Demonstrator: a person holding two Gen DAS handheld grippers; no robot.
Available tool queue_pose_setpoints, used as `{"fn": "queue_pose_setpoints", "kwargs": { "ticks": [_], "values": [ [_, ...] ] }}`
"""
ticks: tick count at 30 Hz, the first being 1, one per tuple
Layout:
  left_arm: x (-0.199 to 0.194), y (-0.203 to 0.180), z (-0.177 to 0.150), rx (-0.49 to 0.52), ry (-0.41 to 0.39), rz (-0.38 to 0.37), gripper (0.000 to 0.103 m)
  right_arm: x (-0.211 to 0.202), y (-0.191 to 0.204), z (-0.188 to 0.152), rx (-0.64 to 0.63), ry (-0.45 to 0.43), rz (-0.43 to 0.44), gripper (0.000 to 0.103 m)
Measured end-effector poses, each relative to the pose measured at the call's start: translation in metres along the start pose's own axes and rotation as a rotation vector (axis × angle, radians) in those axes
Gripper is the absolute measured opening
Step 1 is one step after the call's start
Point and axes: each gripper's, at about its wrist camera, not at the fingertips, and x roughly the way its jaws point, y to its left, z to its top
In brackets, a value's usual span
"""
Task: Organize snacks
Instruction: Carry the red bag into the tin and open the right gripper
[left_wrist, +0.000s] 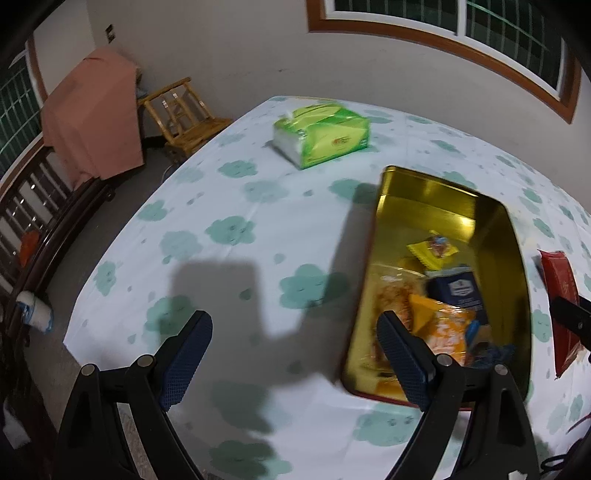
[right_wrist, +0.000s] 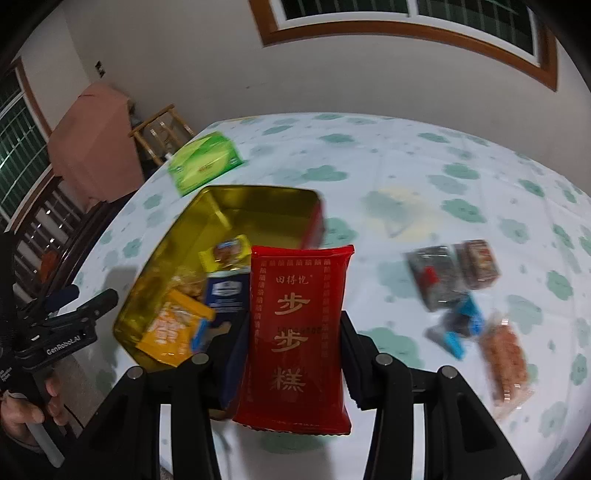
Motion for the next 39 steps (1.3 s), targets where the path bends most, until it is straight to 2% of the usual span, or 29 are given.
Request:
{"fn": "queue_pose_setpoints", "kwargs": {
  "ticks": [12, 19, 31, 39],
  "values": [
    [0.006, 0.027, -0.008, -0.05, 0.036, 0.046, 0.089, 0.029, 0.046, 0.006, -0.07, 0.039, 0.053, 0.046],
    [0.005, 0.027, -0.009, -0.049, 0.036, 0.046, 0.089, 0.049, 0.052, 0.008, -0.069, 0.078, 0.058, 0.046],
    [0.007, 0.03, -0.012, -0.067, 0.055, 0.034, 0.089, 0.057, 0.058, 0.004, -0.1, 0.097, 0.058, 0.048],
    [0.0, 0.021, -0.01, -0.057, 0.038, 0.013, 0.089, 0.04, 0.055, 0.005, -0.113, 0.05, 0.091, 0.048]
  ]
}}
